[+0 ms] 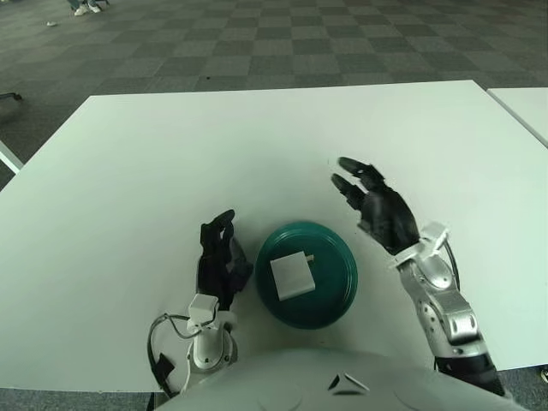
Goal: Put the charger into the plate.
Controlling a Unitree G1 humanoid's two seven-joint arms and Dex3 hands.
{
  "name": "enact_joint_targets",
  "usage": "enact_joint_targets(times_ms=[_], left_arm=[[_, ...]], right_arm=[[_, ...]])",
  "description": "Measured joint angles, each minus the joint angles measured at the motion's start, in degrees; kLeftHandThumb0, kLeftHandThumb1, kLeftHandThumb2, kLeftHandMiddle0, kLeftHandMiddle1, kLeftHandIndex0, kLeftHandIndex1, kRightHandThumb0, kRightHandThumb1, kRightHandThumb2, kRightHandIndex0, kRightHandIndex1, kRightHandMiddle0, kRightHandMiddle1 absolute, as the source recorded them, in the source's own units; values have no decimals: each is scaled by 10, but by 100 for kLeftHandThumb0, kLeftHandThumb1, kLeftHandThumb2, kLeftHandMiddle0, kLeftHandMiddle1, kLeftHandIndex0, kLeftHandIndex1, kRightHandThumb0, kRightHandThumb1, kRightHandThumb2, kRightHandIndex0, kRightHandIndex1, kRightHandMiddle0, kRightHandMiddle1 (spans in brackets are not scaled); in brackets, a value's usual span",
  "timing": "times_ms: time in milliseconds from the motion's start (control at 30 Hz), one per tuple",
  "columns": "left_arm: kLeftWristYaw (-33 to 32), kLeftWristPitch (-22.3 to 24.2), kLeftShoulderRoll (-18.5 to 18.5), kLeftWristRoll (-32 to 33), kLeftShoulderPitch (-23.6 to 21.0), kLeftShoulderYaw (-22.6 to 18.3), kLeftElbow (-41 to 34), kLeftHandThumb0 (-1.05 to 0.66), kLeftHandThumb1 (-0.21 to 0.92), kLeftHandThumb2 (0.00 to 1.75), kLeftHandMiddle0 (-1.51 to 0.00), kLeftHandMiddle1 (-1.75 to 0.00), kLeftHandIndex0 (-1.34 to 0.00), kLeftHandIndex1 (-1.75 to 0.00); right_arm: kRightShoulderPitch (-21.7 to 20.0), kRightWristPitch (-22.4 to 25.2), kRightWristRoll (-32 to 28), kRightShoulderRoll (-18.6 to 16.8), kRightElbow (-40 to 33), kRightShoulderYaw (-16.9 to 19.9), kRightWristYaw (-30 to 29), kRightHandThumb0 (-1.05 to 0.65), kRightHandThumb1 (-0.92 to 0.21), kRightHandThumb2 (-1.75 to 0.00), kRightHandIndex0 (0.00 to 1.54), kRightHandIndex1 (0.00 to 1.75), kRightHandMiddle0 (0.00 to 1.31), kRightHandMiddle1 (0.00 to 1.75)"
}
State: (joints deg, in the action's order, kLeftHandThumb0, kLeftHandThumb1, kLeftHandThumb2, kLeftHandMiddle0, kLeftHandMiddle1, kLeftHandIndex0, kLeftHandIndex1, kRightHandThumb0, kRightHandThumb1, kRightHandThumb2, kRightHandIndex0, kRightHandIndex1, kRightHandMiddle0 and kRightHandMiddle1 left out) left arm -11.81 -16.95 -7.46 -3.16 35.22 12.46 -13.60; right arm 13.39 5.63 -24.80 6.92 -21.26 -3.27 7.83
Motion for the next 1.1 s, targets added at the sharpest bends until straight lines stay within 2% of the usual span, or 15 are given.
enact_joint_targets(times_ms=[133,233,433,567,867,1100], left_arm=[[6,-7,3,6,10,-3,-2,-81,92,96,-43,-11,-5,-110],[10,-9,3,11,15,-5,-4,-80,92,96,-42,-11,-2,-109],[18,-10,4,21,20,-8,-7,-79,92,97,-41,-10,0,-106],[21,-12,7,23,21,-14,-7,-78,92,98,-41,-10,0,-104],[28,-16,11,23,26,-23,-7,-78,92,97,-41,-11,0,-104],[33,-17,14,23,29,-28,-8,-78,92,97,-42,-12,0,-104]], right_arm=[[33,-1,-10,-20,3,16,-2,-82,-92,-69,35,8,0,97],[45,-29,-3,-35,31,22,2,-81,-92,-69,35,8,0,96],[33,-107,13,-47,138,47,43,-80,-92,-72,35,8,0,94],[20,-159,24,-46,183,61,68,-80,-92,-74,34,7,0,90],[26,-233,84,-60,222,52,68,-80,-92,-79,34,6,0,88],[33,-256,102,-73,234,43,64,-80,-92,-79,34,6,0,87]])
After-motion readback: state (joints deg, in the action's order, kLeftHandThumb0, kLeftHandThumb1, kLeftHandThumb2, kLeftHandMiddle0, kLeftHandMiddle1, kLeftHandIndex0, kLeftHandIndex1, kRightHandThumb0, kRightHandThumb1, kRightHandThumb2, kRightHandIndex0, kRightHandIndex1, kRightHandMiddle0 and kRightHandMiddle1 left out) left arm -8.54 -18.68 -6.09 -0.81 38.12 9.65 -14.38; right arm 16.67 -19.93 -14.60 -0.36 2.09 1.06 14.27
